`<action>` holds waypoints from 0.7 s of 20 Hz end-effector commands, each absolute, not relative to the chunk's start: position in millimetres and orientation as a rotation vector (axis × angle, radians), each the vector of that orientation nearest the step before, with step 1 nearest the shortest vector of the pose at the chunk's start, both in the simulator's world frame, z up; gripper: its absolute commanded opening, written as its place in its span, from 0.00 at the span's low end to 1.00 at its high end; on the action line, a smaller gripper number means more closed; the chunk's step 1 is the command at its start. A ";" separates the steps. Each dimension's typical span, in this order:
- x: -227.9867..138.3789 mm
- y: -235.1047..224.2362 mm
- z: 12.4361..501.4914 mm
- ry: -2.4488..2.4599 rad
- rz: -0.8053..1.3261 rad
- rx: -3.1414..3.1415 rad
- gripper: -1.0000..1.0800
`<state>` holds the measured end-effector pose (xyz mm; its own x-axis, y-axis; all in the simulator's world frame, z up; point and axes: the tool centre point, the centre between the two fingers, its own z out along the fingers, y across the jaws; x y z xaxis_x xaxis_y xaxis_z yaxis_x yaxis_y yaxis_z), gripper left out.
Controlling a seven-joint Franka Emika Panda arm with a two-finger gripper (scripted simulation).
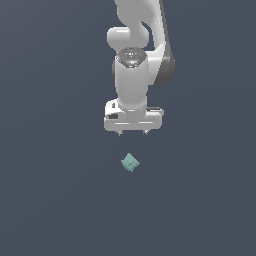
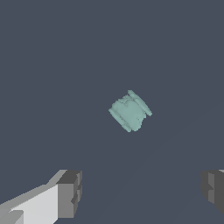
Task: Pick up the object and move it to a goal position.
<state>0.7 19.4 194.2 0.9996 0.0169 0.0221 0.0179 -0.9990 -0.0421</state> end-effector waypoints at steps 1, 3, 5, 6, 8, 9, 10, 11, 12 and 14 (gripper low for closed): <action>0.7 19.4 194.2 -0.027 -0.034 -3.099 0.96; 1.4 18.7 194.8 -0.032 -0.036 -3.101 0.96; 3.2 16.6 196.8 -0.048 -0.043 -3.108 0.96; 4.6 15.1 198.3 -0.060 -0.048 -3.113 0.96; 6.8 12.4 201.0 -0.079 -0.057 -3.121 0.96; 7.5 11.6 201.9 -0.085 -0.059 -3.124 0.96; 7.9 11.0 202.6 -0.087 -0.061 -3.125 0.96; 8.0 10.9 202.6 -0.087 -0.061 -3.125 0.96; 7.8 11.2 202.5 -0.086 -0.061 -3.125 0.96; 7.9 11.3 201.7 -0.090 -0.060 -3.124 0.96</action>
<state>7.8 11.3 202.2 0.9977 0.0548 0.0391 0.0554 -0.9984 -0.0146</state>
